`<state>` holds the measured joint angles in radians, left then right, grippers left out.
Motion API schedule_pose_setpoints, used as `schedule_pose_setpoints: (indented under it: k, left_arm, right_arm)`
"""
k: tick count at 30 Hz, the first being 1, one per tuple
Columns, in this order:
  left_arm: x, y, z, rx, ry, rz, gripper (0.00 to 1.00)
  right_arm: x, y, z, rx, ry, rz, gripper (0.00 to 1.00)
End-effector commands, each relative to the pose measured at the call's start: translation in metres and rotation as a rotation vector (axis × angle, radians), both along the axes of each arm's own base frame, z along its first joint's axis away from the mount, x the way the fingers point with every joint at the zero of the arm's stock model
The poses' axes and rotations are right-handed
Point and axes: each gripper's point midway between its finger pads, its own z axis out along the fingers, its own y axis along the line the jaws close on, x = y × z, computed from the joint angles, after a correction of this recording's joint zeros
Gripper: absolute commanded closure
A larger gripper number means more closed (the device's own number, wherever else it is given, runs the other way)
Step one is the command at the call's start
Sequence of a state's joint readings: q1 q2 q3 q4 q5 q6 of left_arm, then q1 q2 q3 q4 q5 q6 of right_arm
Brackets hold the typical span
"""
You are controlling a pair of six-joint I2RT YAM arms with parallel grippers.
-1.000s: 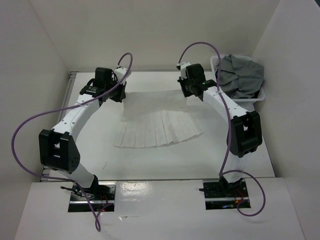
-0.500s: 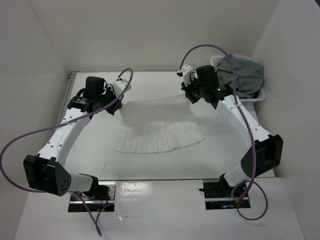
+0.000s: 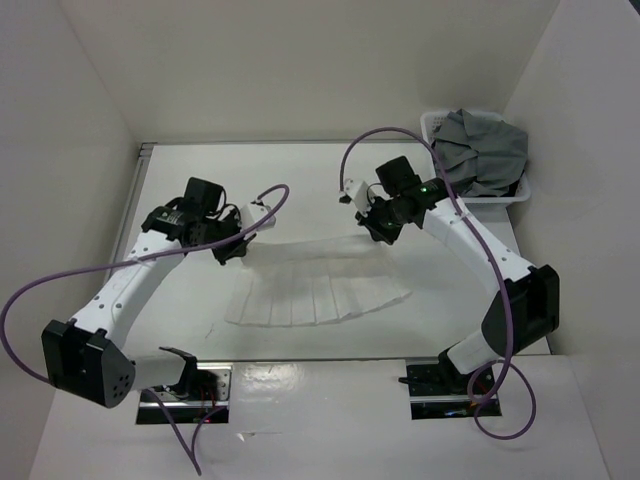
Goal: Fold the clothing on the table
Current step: Fold the skirt
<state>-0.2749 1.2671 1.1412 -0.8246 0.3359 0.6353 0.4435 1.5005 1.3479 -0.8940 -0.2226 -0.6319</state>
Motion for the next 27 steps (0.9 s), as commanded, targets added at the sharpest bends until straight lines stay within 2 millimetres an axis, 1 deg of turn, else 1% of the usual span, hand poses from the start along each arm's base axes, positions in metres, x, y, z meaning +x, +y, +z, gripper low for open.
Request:
schedule_pose_setpoints:
  k: [1,2,3,4,5,7,8,9,10,11,12,13,14,15,16,17,18,19,20,21,22,23,24,25,26,27]
  left_arm:
    - [-0.034,0.015,-0.002,0.090,0.079,-0.066,0.97]
    - [-0.037,0.013,0.000,0.089,0.080,-0.092,0.97]
    - [-0.040,0.011,-0.001,0.092,0.091,-0.103,0.97]
    - [-0.050,0.006,-0.001,0.093,0.104,-0.141,0.95]
    - [-0.054,0.005,-0.002,0.097,0.116,-0.152,0.93]
    - [-0.062,0.007,-0.004,0.116,0.144,-0.159,0.83]
    - [-0.064,0.004,-0.002,0.114,0.133,-0.174,0.76]
    - [-0.065,0.003,0.001,0.126,0.130,-0.183,0.73]
    - [-0.069,0.005,0.003,0.127,0.132,-0.183,0.71]
    - [-0.071,0.002,0.005,0.117,0.125,-0.196,0.67]
    - [-0.071,0.002,0.008,0.116,0.122,-0.196,0.64]
    - [-0.072,0.002,0.010,0.113,0.113,-0.195,0.64]
    - [-0.073,0.000,0.012,0.114,0.114,-0.204,0.57]
    - [-0.073,0.000,0.018,0.107,0.092,-0.204,0.53]
    - [-0.072,0.002,0.018,0.115,0.093,-0.191,0.48]
    - [-0.071,0.003,0.023,0.118,0.069,-0.185,0.43]
    - [-0.064,0.005,0.024,0.129,0.049,-0.153,0.36]
    - [-0.063,0.007,0.030,0.119,0.023,-0.118,0.29]
    - [-0.053,0.005,0.036,0.105,-0.023,-0.085,0.26]
    - [-0.048,0.009,0.036,0.114,-0.043,-0.040,0.22]
    - [-0.045,0.009,0.039,0.089,-0.056,0.021,0.18]
    - [-0.040,0.010,0.039,0.077,-0.074,0.073,0.11]
    - [-0.023,0.009,0.046,0.042,-0.146,0.141,0.08]
    - [-0.014,0.018,0.049,0.025,-0.174,0.295,0.03]
    - [-0.001,0.020,0.047,0.004,-0.211,0.368,0.00]
    - [0.004,0.029,0.047,-0.007,-0.228,0.446,0.00]
  right_arm:
    - [-0.030,-0.035,-0.008,-0.158,0.082,0.056,1.00]
    - [-0.035,-0.031,-0.007,-0.143,0.097,0.109,1.00]
    - [-0.045,-0.028,-0.008,-0.141,0.125,0.149,1.00]
    - [-0.056,-0.027,-0.009,-0.130,0.179,0.177,1.00]
    - [-0.064,-0.025,-0.009,-0.128,0.204,0.202,0.99]
    - [-0.075,-0.026,-0.014,-0.133,0.266,0.244,0.85]
    - [-0.079,-0.025,-0.014,-0.125,0.282,0.249,0.76]
    - [-0.083,-0.020,-0.016,-0.113,0.301,0.291,0.66]
    - [-0.088,-0.017,-0.018,-0.109,0.312,0.306,0.61]
    - [-0.089,-0.014,-0.021,-0.115,0.321,0.318,0.53]
    - [-0.095,-0.013,-0.025,-0.121,0.339,0.323,0.45]
    - [-0.103,-0.008,-0.028,-0.132,0.352,0.356,0.37]
    - [-0.104,-0.006,-0.029,-0.142,0.348,0.365,0.24]
    - [-0.105,-0.006,-0.031,-0.145,0.362,0.357,0.16]
    - [-0.105,-0.006,-0.031,-0.145,0.362,0.357,0.12]
    - [-0.102,-0.004,-0.030,-0.143,0.364,0.346,0.09]
    - [-0.095,0.001,-0.026,-0.128,0.345,0.323,0.08]
    - [-0.090,0.007,-0.022,-0.103,0.329,0.310,0.06]
    - [-0.088,0.015,-0.021,-0.091,0.326,0.313,0.06]
    - [-0.081,0.025,-0.017,-0.067,0.305,0.314,0.04]
    - [-0.081,0.031,-0.023,-0.063,0.331,0.278,0.02]
    - [-0.074,0.047,-0.023,-0.048,0.291,0.285,0.02]
    - [-0.072,0.056,-0.027,-0.047,0.283,0.274,0.01]
    - [-0.070,0.061,-0.040,-0.066,0.308,0.215,0.01]
    - [-0.071,0.074,-0.045,-0.068,0.300,0.215,0.01]
    - [-0.065,0.086,-0.054,-0.059,0.280,0.188,0.01]
